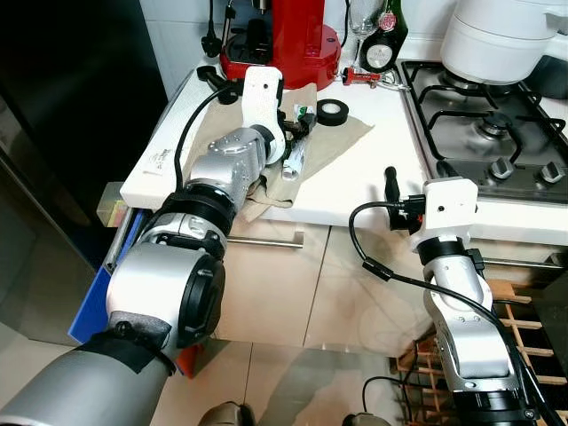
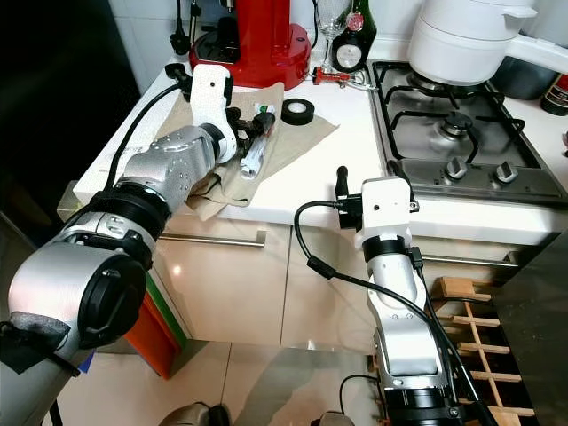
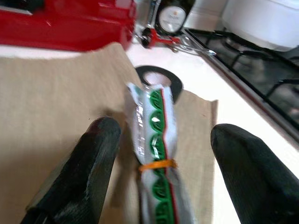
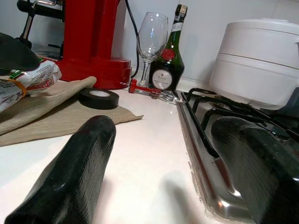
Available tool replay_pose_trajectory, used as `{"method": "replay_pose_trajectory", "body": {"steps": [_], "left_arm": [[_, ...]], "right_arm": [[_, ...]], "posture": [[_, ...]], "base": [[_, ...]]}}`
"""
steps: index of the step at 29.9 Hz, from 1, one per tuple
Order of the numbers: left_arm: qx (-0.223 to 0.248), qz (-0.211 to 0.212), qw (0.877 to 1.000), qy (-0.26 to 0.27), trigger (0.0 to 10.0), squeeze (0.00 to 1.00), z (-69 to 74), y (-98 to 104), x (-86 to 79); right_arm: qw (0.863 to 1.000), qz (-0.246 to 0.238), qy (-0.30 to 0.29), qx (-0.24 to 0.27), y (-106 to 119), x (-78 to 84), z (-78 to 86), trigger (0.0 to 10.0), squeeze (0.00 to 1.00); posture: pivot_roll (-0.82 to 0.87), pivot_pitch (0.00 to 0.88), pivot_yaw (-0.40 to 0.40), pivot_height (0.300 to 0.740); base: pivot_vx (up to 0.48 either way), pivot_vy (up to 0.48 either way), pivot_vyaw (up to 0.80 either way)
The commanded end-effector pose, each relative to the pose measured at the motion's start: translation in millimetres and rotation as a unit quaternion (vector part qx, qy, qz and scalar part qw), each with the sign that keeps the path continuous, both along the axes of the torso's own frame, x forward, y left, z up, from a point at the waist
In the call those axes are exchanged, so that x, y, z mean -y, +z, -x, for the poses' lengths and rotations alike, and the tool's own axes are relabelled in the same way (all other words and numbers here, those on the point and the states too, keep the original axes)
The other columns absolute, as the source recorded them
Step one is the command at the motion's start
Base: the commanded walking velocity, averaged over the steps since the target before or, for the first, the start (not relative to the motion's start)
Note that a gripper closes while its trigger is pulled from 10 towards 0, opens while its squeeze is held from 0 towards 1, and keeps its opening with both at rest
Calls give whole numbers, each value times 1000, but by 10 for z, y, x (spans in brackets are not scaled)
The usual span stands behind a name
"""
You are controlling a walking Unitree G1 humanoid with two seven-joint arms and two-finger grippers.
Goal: Restocking fridge
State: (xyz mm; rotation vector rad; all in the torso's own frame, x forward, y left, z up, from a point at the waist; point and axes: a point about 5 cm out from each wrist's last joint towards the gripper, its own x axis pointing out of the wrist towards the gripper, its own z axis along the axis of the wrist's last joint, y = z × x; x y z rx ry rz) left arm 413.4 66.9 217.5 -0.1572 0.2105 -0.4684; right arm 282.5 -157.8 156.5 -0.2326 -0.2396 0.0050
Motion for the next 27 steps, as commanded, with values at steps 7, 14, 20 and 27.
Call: {"method": "replay_pose_trajectory", "body": {"steps": [7, 14, 20, 27], "left_arm": [[-18, 5, 1000, -16, 10000, 0, -7, 70, 45], [-57, -22, 998, 0, 10000, 0, 24, -123, 31], [-82, 8, 996, 15, 10000, 0, 29, -156, 19], [-97, 38, 994, 33, 0, 55, 22, -166, -29]], "right_arm": [[1000, 8, -8, 14, 84, 42, -3, 10000, 0], [1000, 9, -9, 9, 69, 50, 24, 10000, 0], [1000, 11, -7, 5, 62, 55, 19, 10000, 0], [1000, 12, -7, 1, 56, 59, 32, 10000, 0]], "posture": [[-181, 0, 31, 740], [-185, 0, 26, 740], [-183, 0, 22, 740], [-189, 0, 24, 740]], "base": [[0, 0, 0], [0, 0, 0], [0, 0, 0], [0, 0, 0]]}}
